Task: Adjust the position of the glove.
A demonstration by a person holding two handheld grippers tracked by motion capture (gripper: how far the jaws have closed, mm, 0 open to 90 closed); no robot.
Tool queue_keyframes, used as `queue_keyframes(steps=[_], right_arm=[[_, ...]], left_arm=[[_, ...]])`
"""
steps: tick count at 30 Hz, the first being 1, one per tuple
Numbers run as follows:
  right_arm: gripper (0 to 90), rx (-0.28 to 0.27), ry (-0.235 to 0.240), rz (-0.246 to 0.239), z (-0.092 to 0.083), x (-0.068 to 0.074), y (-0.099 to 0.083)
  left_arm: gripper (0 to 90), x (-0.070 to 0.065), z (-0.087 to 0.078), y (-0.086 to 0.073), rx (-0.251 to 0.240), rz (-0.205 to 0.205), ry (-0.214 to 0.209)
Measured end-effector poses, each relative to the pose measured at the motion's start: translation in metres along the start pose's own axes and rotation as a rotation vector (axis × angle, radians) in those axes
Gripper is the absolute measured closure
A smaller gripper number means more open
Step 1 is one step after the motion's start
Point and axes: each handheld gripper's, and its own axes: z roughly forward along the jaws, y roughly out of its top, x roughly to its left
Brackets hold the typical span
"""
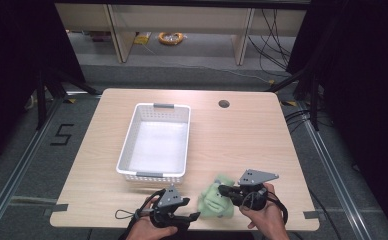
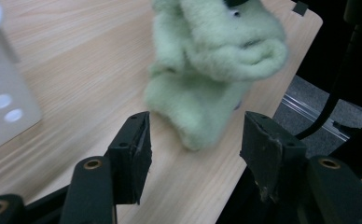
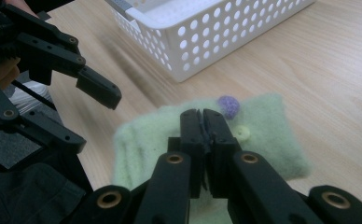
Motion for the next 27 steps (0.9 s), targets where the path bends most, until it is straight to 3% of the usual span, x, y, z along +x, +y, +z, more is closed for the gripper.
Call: queue_keyframes(steps=[3, 5, 7, 10, 11, 13, 15, 17, 18, 19, 20, 21, 23, 24, 25, 26, 27], right_arm=[[88.2, -0.01, -0.003, -0.024, -0.001, 0.0, 0.0], [88.2, -0.017, 0.008, -0.028, -0.002, 0.001, 0.001], [88.3, -0.022, 0.001, -0.031, -0.002, 0.003, 0.0], [88.2, -0.021, -0.001, -0.023, -0.002, 0.006, -0.001], [88.2, -0.017, 0.001, -0.027, -0.002, 0.006, -0.001], [88.2, -0.025, 0.002, -0.026, -0.001, 0.008, -0.001], [88.2, -0.016, 0.014, -0.039, 0.0, 0.009, -0.001], [88.2, -0.018, 0.006, -0.041, -0.001, 0.009, -0.002], [88.2, -0.023, 0.007, -0.028, -0.001, 0.011, -0.002], [88.2, -0.029, 0.011, -0.028, -0.001, 0.011, -0.002], [88.2, -0.03, -0.001, -0.039, -0.002, 0.011, -0.002], [88.3, -0.027, 0.02, -0.02, -0.001, 0.012, -0.003], [88.2, -0.038, 0.005, -0.038, -0.002, 0.011, -0.003], [88.2, -0.032, 0.022, -0.026, -0.002, 0.011, -0.003], [88.2, -0.014, 0.017, 0.016, -0.004, 0.015, -0.004], [88.2, -0.014, 0.017, 0.016, -0.004, 0.015, -0.004], [88.3, -0.033, 0.009, -0.031, -0.003, 0.013, -0.005]], left_arm=[[43.7, -0.003, 0.004, 0.004, 0.004, 0.008, -0.023], [44.0, -0.006, 0.009, 0.006, -0.001, -0.019, -0.047], [44.7, -0.006, 0.01, 0.01, 0.0, 0.008, -0.054], [48.2, -0.008, 0.013, 0.014, 0.006, -0.01, -0.066], [49.6, -0.007, 0.014, 0.014, -0.011, 0.009, -0.063], [54.9, -0.008, 0.015, 0.014, -0.014, -0.021, -0.068], [60.4, -0.006, 0.014, 0.015, -0.014, 0.018, -0.068], [71.2, -0.006, 0.014, 0.015, -0.012, 0.02, -0.055], [74.6, -0.004, 0.014, 0.016, -0.008, 0.068, -0.054], [77.3, -0.003, 0.014, 0.017, -0.005, 0.083, -0.052], [78.8, -0.002, 0.013, 0.018, 0.001, 0.074, -0.04], [79.8, -0.001, 0.013, 0.019, 0.005, 0.063, -0.042], [81.2, 0.002, 0.013, 0.02, 0.001, 0.082, -0.041], [81.6, 0.002, 0.012, 0.021, 0.005, 0.078, -0.033], [81.9, 0.005, 0.011, 0.024, 0.008, 0.1, -0.037], [82.6, 0.005, 0.011, 0.024, 0.008, 0.1, -0.037], [82.6, 0.004, 0.012, 0.024, 0.011, 0.076, -0.042]])
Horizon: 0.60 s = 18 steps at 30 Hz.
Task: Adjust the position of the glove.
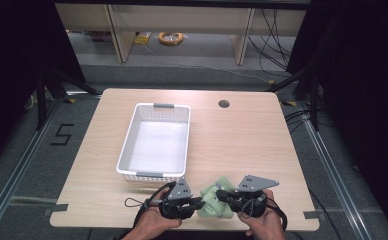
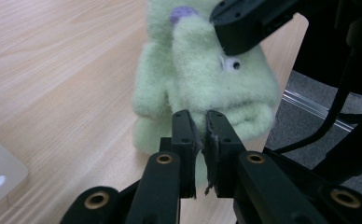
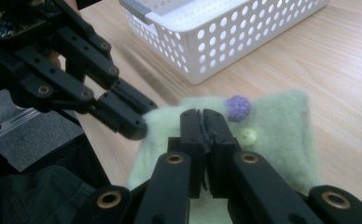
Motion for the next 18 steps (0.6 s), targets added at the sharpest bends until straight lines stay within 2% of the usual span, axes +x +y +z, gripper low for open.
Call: queue_keyframes(steps=[1, 3, 4, 6, 8, 9, 10, 11, 12, 13, 14, 15, 16, 17, 18], right_arm=[[88.3, 0.011, -0.002, 0.023, -0.002, 0.002, -0.001], [88.2, 0.009, 0.006, 0.029, -0.003, 0.005, -0.003], [88.3, 0.014, -0.002, 0.057, -0.005, 0.009, -0.004], [88.3, 0.006, -0.004, 0.053, -0.005, 0.01, -0.008], [88.3, 0.006, 0.014, 0.092, -0.004, 0.014, -0.013], [88.2, 0.009, 0.015, 0.089, -0.003, 0.013, -0.015], [88.2, 0.027, 0.018, 0.107, -0.003, 0.014, -0.017], [88.2, 0.012, 0.022, 0.117, -0.001, 0.015, -0.019], [88.2, 0.02, 0.017, 0.088, 0.0, 0.012, -0.02], [88.2, 0.02, 0.024, 0.103, 0.001, 0.012, -0.021], [88.2, 0.03, -0.002, 0.107, 0.002, 0.013, -0.022], [88.1, 0.031, -0.009, 0.106, 0.004, 0.012, -0.023], [88.1, 0.043, 0.002, 0.117, 0.005, 0.011, -0.024], [87.9, 0.044, 0.011, 0.108, 0.008, 0.009, -0.025], [87.7, 0.062, 0.016, 0.142, 0.01, 0.011, -0.026]], left_arm=[[82.8, 0.002, -0.001, 0.002, 0.004, 0.014, -0.007], [83.1, 0.004, -0.002, 0.004, 0.014, 0.023, -0.012], [83.2, 0.004, -0.001, 0.004, 0.008, 0.02, -0.018], [83.3, 0.005, 0.0, 0.006, 0.01, 0.024, -0.018], [83.5, 0.006, 0.001, 0.006, 0.019, 0.018, -0.013], [83.5, 0.007, 0.001, 0.007, 0.022, 0.016, -0.017], [83.6, 0.007, 0.002, 0.008, 0.014, 0.017, -0.022], [83.6, 0.008, 0.002, 0.009, 0.019, 0.038, -0.026], [83.5, 0.01, 0.002, 0.01, 0.026, 0.049, -0.025], [83.5, 0.009, 0.003, 0.01, 0.023, 0.028, -0.025], [83.5, 0.01, 0.005, 0.009, 0.031, 0.008, -0.018], [83.5, 0.014, 0.006, 0.009, 0.04, 0.035, -0.021], [83.5, 0.016, 0.009, 0.008, 0.038, 0.019, -0.016], [83.5, 0.018, 0.011, 0.007, 0.047, -0.003, -0.018], [83.4, 0.021, 0.012, 0.005, 0.054, -0.014, -0.02]])
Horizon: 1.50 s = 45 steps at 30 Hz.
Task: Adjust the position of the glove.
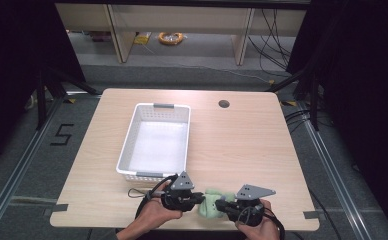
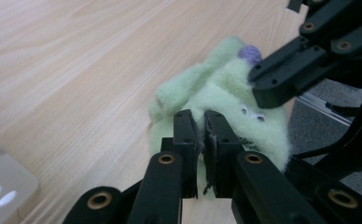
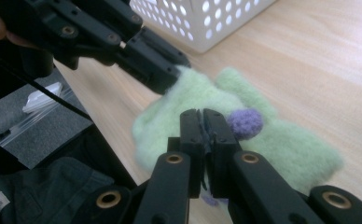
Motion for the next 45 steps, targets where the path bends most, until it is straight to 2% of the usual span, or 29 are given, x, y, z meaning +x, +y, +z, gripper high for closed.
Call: queue_keyframes(steps=[1, 2, 3, 4, 5, 7, 9, 11, 12, 14, 15, 16, 20, 21, 22, 23, 25, 26, 27, 29, 30, 32, 33, 34, 35, 40, 42, 44, 45], right_arm=[[87.3, -0.002, -0.02, -0.024, 0.001, -0.002, -0.001], [86.0, 0.0, -0.002, 0.01, 0.004, -0.001, -0.002], [84.2, 0.008, -0.002, -0.007, 0.004, -0.004, -0.002], [82.1, 0.0, -0.001, 0.004, 0.004, -0.004, -0.003], [79.7, 0.005, -0.012, -0.01, 0.003, -0.006, -0.002], [73.0, -0.008, -0.014, -0.022, 0.0, -0.008, -0.001], [62.9, 0.014, -0.047, -0.019, -0.007, -0.006, 0.002], [64.3, 0.004, -0.094, -0.072, -0.016, -0.011, 0.006], [64.1, 0.023, -0.117, -0.097, -0.021, -0.013, 0.007], [64.5, 0.037, -0.158, -0.094, -0.028, -0.015, 0.005], [64.4, 0.044, -0.163, -0.119, -0.03, -0.019, 0.004], [64.3, 0.053, -0.174, -0.103, -0.032, -0.021, 0.002], [64.3, 0.07, -0.168, -0.068, -0.031, -0.031, -0.006], [64.5, 0.069, -0.163, -0.064, -0.029, -0.033, -0.007], [64.5, 0.091, -0.149, -0.035, -0.028, -0.032, -0.007], [65.6, 0.084, -0.145, -0.052, -0.025, -0.034, -0.007], [69.6, 0.094, -0.126, -0.029, -0.02, -0.034, -0.005], [72.3, 0.078, -0.118, -0.013, -0.016, -0.034, -0.006], [74.7, 0.123, -0.097, 0.003, -0.016, -0.032, -0.006], [74.6, 0.135, -0.103, 0.001, -0.013, -0.032, -0.008], [73.4, 0.15, -0.099, 0.02, -0.013, -0.031, -0.009], [64.5, 0.151, -0.116, 0.047, -0.014, -0.032, -0.012], [65.5, 0.162, -0.108, 0.042, -0.015, -0.033, -0.013], [67.7, 0.153, -0.126, 0.077, -0.014, -0.028, -0.015], [70.5, 0.167, -0.118, 0.046, -0.014, -0.029, -0.016], [84.4, 0.164, -0.095, -0.004, -0.01, -0.028, -0.015], [85.9, 0.178, -0.095, -0.028, -0.014, -0.027, -0.013], [86.1, 0.152, -0.08, -0.029, -0.017, -0.024, -0.013], [86.1, 0.154, -0.055, -0.022, -0.019, -0.022, -0.013]], left_arm=[[83.4, 0.001, 0.002, -0.001, -0.004, -0.017, -0.006], [83.2, 0.002, 0.002, -0.002, 0.001, -0.033, -0.005], [82.9, 0.004, 0.003, -0.002, 0.005, -0.022, -0.007], [82.8, 0.006, 0.003, -0.003, 0.005, -0.027, -0.001], [82.7, 0.006, 0.003, -0.003, 0.004, -0.048, -0.006], [82.4, 0.008, 0.003, -0.004, 0.008, -0.046, -0.001], [82.2, 0.008, 0.004, -0.004, 0.001, -0.055, -0.014], [82.1, 0.009, 0.004, -0.005, 0.004, -0.049, -0.011], [82.0, 0.009, 0.004, -0.006, -0.001, -0.055, -0.012], [81.9, 0.01, 0.004, -0.005, 0.013, -0.044, -0.007], [81.8, 0.01, 0.004, -0.005, 0.007, -0.05, -0.014], [81.7, 0.01, 0.004, -0.005, 0.008, -0.054, -0.01], [81.2, 0.01, 0.005, -0.005, 0.004, -0.072, -0.008], [81.1, 0.011, 0.004, -0.005, 0.009, -0.062, -0.01], [81.1, 0.011, 0.004, -0.005, 0.01, -0.062, -0.01], [81.2, 0.011, 0.005, -0.005, 0.012, -0.059, -0.01], [81.1, 0.01, 0.005, -0.006, 0.008, -0.073, -0.01], [81.2, 0.01, 0.005, -0.005, 0.01, -0.063, -0.009], [81.2, 0.01, 0.005, -0.005, 0.007, -0.053, -0.008], [81.2, 0.01, 0.005, -0.005, 0.01, -0.055, -0.004], [81.2, 0.01, 0.005, -0.006, 0.018, -0.047, 0.001], [81.2, 0.009, 0.005, -0.006, 0.012, -0.05, -0.003], [81.2, 0.009, 0.005, -0.006, 0.013, -0.049, -0.003], [81.3, 0.009, 0.005, -0.006, 0.006, -0.055, -0.003], [81.3, 0.009, 0.005, -0.006, 0.011, -0.05, -0.002], [81.9, 0.009, 0.005, -0.006, 0.011, -0.049, 0.003], [82.4, 0.009, 0.004, -0.005, 0.013, -0.046, 0.001], [82.7, 0.008, 0.002, -0.003, 0.002, -0.047, -0.006], [82.8, 0.008, 0.0, -0.002, -0.001, -0.046, -0.004]])
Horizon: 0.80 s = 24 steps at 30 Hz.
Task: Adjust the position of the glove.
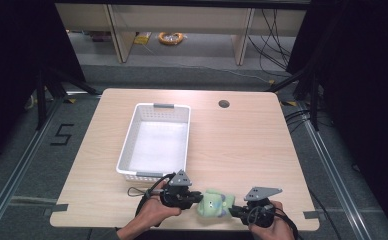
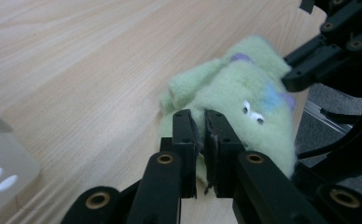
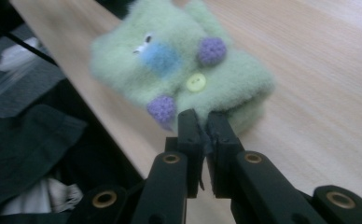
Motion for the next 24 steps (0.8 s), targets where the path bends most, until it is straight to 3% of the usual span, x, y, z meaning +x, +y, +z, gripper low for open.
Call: queue_keyframes(steps=[3, 5, 6, 9, 10, 11, 13, 15, 19, 22, 24], right_arm=[[86.0, -0.013, 0.028, 0.002, -0.003, 0.006, -0.001], [85.7, -0.019, 0.039, 0.028, 0.002, 0.007, -0.005], [85.6, 0.01, 0.036, 0.019, 0.002, 0.004, -0.005], [84.6, 0.025, 0.025, 0.048, 0.005, -0.003, -0.009], [84.3, -0.01, 0.025, 0.054, 0.007, -0.004, -0.01], [83.8, 0.012, 0.017, 0.051, 0.005, -0.004, -0.009], [81.6, 0.017, 0.017, 0.049, 0.004, -0.005, -0.009], [75.8, 0.022, 0.02, 0.05, 0.004, -0.005, -0.009], [61.9, -0.024, -0.004, 0.059, -0.005, -0.004, -0.005], [55.7, -0.092, -0.071, 0.065, -0.011, -0.009, -0.001], [51.5, -0.117, -0.065, 0.08, -0.01, -0.014, 0.0]], left_arm=[[82.8, 0.0, -0.002, 0.003, -0.018, -0.009, 0.007], [82.6, 0.001, 0.0, 0.003, -0.017, -0.018, -0.002], [82.4, 0.001, 0.002, 0.002, -0.009, -0.027, -0.005], [81.6, 0.002, 0.005, -0.002, 0.012, -0.01, -0.002], [81.2, 0.002, 0.005, -0.002, 0.006, -0.026, -0.008], [80.6, 0.002, 0.005, -0.002, 0.001, -0.04, -0.006], [79.1, 0.003, 0.003, -0.002, 0.007, -0.027, -0.012], [71.2, 0.004, 0.001, -0.003, 0.0, -0.074, -0.015], [60.1, 0.004, -0.008, -0.005, -0.014, -0.104, -0.013], [55.1, 0.002, -0.013, -0.006, -0.026, -0.136, 0.001], [53.2, 0.0, -0.013, -0.008, -0.022, -0.154, -0.004]])
